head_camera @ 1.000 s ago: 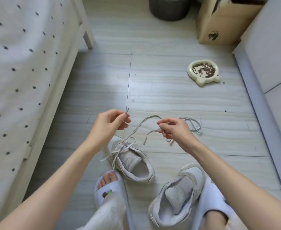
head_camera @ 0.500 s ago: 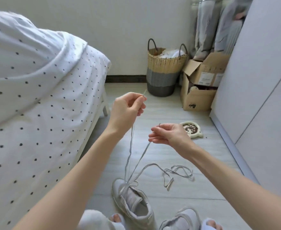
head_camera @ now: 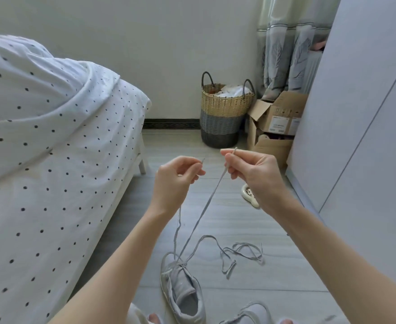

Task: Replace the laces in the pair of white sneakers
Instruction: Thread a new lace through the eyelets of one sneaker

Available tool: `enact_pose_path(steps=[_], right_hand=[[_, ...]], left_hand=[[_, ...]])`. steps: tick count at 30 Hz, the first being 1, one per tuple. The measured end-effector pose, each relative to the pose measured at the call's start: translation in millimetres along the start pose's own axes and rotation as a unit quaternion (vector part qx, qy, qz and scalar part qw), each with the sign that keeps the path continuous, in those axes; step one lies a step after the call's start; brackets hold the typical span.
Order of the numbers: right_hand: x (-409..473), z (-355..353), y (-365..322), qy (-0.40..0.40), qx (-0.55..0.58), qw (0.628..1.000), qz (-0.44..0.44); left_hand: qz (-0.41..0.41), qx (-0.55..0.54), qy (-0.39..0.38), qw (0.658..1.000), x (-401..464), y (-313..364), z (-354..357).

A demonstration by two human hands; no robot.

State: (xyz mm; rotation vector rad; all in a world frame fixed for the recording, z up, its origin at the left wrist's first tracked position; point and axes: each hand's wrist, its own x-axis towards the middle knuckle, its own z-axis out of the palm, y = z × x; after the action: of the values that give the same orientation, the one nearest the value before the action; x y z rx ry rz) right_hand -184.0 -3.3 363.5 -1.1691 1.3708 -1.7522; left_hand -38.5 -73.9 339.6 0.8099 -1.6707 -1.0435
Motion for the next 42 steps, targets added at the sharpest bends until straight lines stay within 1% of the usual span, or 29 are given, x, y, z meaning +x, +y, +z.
enact_pose_path(steps=[4, 7, 12, 16, 18, 20, 23, 27, 34, 39, 42], right_hand=[[8.0, 0.3, -12.9, 0.009, -0.024, 0.998, -0.054], [17.8, 8.9, -26.9, -0.005, -0.067, 0.994, -0.081], [45.6, 23.2, -62.6, 0.0, -0.102, 0.989, -0.107], [58.7, 29.3, -87.1, 0.012, -0.11, 0.984, -0.142], [62.5, 31.8, -95.2, 0.013, -0.132, 0.98, -0.15], [64.5, 33.8, -100.3, 0.018, -0.152, 0.977, -0.148], [62.8, 33.8, -102.8, 0.028, -0.152, 0.977, -0.15], [57.6, 31.2, -98.1, 0.014, -0.147, 0.976, -0.158], [48.9, 23.8, -86.4, 0.014, -0.124, 0.986, -0.115], [43.0, 18.5, -79.3, 0.023, -0.151, 0.985, -0.083], [42.3, 11.9, -79.4, 0.029, -0.127, 0.99, -0.054]], left_hand=[[0.002, -0.083, 0.054, 0.995, 7.8, 19.1, 0.1], [0.011, -0.102, 0.074, 0.992, 23.5, 41.2, -0.4], [0.058, -0.06, 0.049, 0.995, 60.7, 87.4, -6.8], [0.06, -0.023, 0.051, 0.997, 67.9, 101.4, -14.2], [0.06, -0.018, 0.055, 0.996, 67.3, 105.3, -15.8], [0.066, -0.015, 0.057, 0.996, 67.9, 111.8, -17.0], [0.078, -0.021, 0.054, 0.995, 69.0, 120.4, -17.7], [0.074, -0.008, 0.044, 0.996, 65.8, 114.4, -14.4], [0.056, 0.002, 0.035, 0.998, 60.6, 94.6, -8.9], [0.061, 0.046, 0.014, 0.997, 56.8, 84.5, 2.4], [0.079, 0.075, 0.015, 0.994, 55.6, 81.4, 7.6]])
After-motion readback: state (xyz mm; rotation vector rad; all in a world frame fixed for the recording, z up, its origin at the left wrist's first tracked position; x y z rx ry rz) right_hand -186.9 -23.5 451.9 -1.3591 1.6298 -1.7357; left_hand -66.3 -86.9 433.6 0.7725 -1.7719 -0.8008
